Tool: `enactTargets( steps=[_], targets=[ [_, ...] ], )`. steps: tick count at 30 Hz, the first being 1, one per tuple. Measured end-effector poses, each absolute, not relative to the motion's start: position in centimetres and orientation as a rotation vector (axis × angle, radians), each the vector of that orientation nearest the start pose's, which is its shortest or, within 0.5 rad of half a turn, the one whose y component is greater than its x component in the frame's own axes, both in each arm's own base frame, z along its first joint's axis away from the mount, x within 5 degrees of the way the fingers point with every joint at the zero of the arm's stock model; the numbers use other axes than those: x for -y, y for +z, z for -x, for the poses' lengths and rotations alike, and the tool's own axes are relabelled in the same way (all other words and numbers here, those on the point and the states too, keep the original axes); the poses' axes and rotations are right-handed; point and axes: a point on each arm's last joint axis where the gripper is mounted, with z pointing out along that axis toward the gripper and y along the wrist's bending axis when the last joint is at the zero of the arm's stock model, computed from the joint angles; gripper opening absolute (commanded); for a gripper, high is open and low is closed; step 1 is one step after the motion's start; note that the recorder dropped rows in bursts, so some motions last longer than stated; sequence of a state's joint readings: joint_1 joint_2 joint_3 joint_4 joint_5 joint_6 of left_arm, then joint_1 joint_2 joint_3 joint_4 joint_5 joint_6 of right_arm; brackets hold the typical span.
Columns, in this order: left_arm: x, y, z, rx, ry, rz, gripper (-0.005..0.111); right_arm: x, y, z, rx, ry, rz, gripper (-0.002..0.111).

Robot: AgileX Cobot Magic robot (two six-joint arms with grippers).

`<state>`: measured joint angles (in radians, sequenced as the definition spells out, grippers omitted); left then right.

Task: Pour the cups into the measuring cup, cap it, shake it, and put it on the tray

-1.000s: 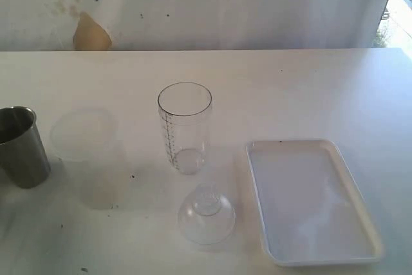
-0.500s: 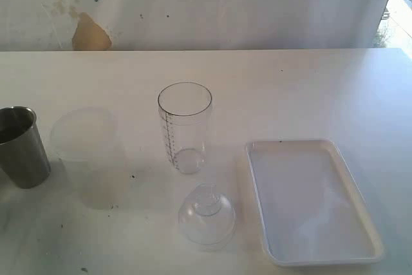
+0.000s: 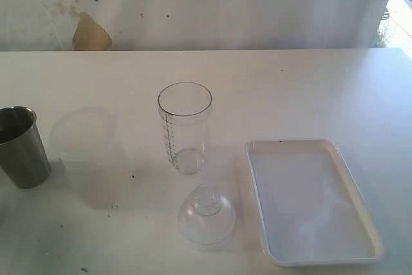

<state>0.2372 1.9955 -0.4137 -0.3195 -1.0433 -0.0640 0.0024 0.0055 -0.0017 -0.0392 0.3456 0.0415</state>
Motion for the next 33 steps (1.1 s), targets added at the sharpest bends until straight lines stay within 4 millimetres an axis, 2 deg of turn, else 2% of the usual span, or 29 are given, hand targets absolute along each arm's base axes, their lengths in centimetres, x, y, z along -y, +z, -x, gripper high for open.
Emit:
enactTargets(
  steps=[9,18,30,33],
  targets=[
    [-8.8,7.7,-26.7,-1.941,0.264,0.625,0.105,0.1,18.2,-5.4,-1.833,-0.007,-0.011,0.000],
    [-8.6,7.1,-26.4,-2.045,0.291,0.573,0.105,0.1,18.2,-5.4,-1.833,-0.007,-0.011,0.000],
    [-8.6,7.1,-26.6,-2.080,0.340,0.465,0.105,0.1,18.2,-5.4,-1.833,-0.007,-0.011,0.000],
    [-8.5,7.3,-27.2,-2.069,0.326,0.429,0.099,0.1,18.2,-5.4,-1.833,-0.007,-0.011,0.000]
  ],
)
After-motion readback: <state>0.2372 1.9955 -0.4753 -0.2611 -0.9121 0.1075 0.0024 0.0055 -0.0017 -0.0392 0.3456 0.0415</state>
